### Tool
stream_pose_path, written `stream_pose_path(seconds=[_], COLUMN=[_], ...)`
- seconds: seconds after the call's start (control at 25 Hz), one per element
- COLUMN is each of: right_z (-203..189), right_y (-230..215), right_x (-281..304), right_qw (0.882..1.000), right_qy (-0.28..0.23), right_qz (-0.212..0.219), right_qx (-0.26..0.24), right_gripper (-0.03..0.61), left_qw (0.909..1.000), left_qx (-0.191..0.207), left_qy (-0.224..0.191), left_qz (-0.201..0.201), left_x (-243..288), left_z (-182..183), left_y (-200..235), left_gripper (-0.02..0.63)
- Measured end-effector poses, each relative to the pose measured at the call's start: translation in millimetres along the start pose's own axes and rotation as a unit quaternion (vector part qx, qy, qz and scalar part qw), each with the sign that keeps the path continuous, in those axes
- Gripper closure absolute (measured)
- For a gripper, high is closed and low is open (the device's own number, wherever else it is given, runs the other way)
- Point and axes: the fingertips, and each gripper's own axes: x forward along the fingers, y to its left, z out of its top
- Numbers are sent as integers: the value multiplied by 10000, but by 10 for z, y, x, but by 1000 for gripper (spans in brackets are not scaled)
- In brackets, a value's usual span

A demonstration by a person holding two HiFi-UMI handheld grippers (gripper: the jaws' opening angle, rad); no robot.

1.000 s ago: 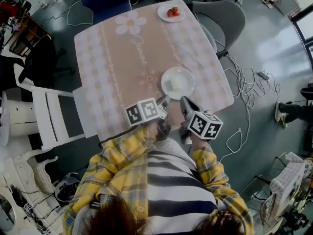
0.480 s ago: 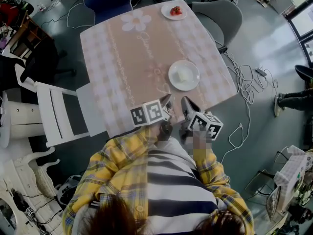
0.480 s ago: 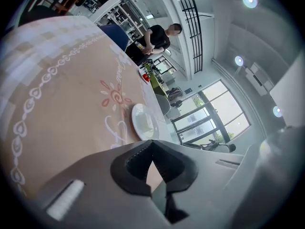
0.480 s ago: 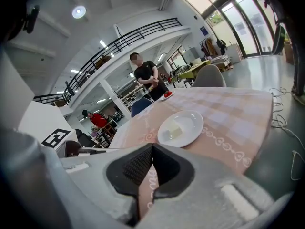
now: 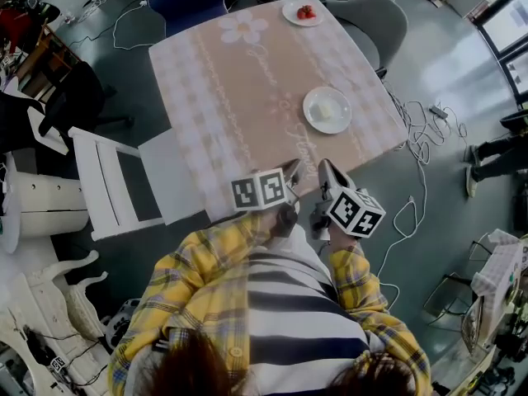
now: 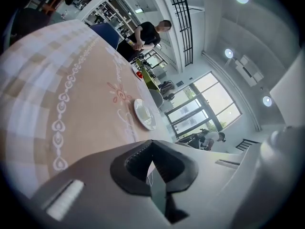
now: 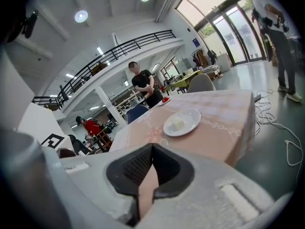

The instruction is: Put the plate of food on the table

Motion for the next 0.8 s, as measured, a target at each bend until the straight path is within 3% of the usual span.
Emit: stream_pose_path(seconds=[0.44,0.8], right_z=[-480,-754], right_y=[431,537], right_x=[-460,-891], right_qw=[9997,9992], right_qy=[-210,-162], right_qz=[-131,-277], right_qx=[-63,-248], right_gripper=[581,581], left_qw=[9982,9978], left_qx=[564,566], left_qy=[-54,-254], left_qz=[-184,-243], left_x=[-637,-963], left_z=[-306,-577], left_y=[48,10], left_gripper=[615,615])
